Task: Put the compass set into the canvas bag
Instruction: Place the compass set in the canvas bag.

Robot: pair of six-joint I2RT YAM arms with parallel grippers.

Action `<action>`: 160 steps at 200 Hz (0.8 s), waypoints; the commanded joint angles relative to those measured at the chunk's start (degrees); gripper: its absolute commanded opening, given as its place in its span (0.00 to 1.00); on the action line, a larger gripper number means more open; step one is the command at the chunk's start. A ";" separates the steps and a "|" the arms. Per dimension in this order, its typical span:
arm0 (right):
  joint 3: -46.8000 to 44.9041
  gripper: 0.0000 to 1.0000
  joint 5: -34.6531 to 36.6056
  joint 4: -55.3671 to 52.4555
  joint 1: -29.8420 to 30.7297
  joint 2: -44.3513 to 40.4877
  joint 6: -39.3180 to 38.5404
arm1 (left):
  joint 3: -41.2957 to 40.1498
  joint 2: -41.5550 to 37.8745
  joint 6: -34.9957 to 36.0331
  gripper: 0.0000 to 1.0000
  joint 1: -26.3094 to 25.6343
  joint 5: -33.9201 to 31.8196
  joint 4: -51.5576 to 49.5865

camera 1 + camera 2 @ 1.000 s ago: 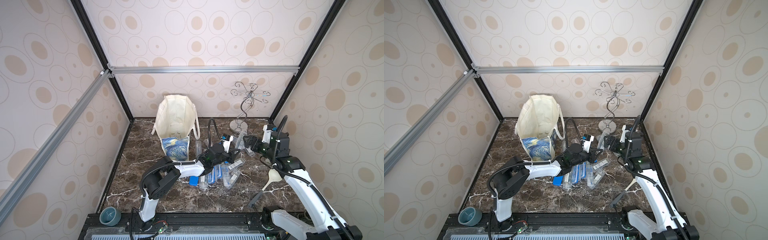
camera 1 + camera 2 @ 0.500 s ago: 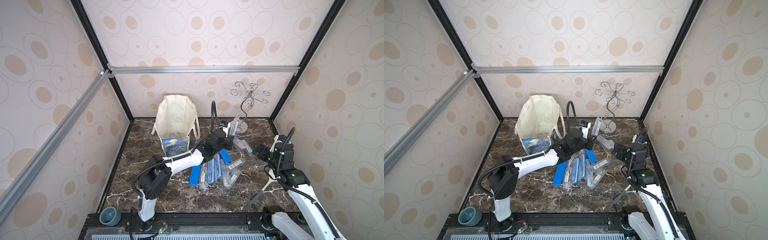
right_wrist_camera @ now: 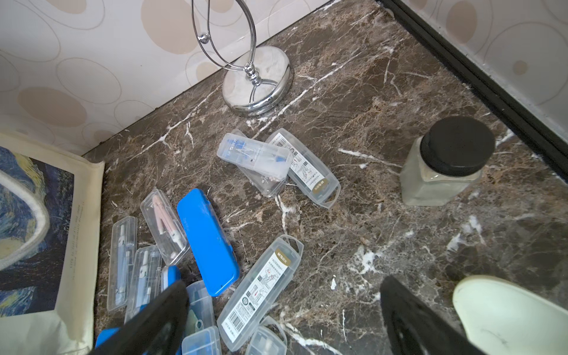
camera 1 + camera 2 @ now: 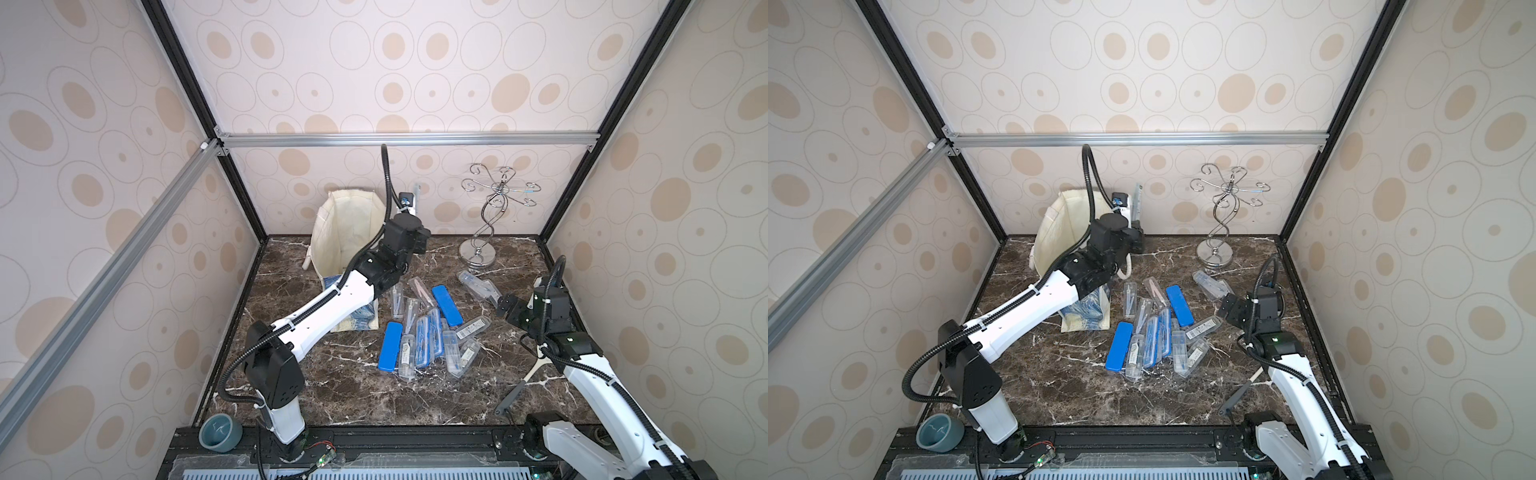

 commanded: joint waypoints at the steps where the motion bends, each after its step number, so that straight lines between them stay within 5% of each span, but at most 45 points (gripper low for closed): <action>1: -0.74 0.99 0.12 1.05 -0.31 0.06 -0.73 | 3.06 -1.59 2.40 0.18 3.58 -4.84 -7.14; 44: -0.59 0.99 -0.27 0.48 -0.35 0.93 -1.37 | 0.43 -2.20 2.69 0.19 10.03 -7.77 -11.32; 87: -0.59 0.99 -0.48 0.43 -0.36 1.10 -1.76 | -0.75 2.03 3.08 0.20 15.27 -3.79 -12.91; 160: -0.66 0.99 -0.53 0.17 -0.32 1.49 -2.15 | -1.94 10.97 2.38 0.20 18.15 0.49 -14.69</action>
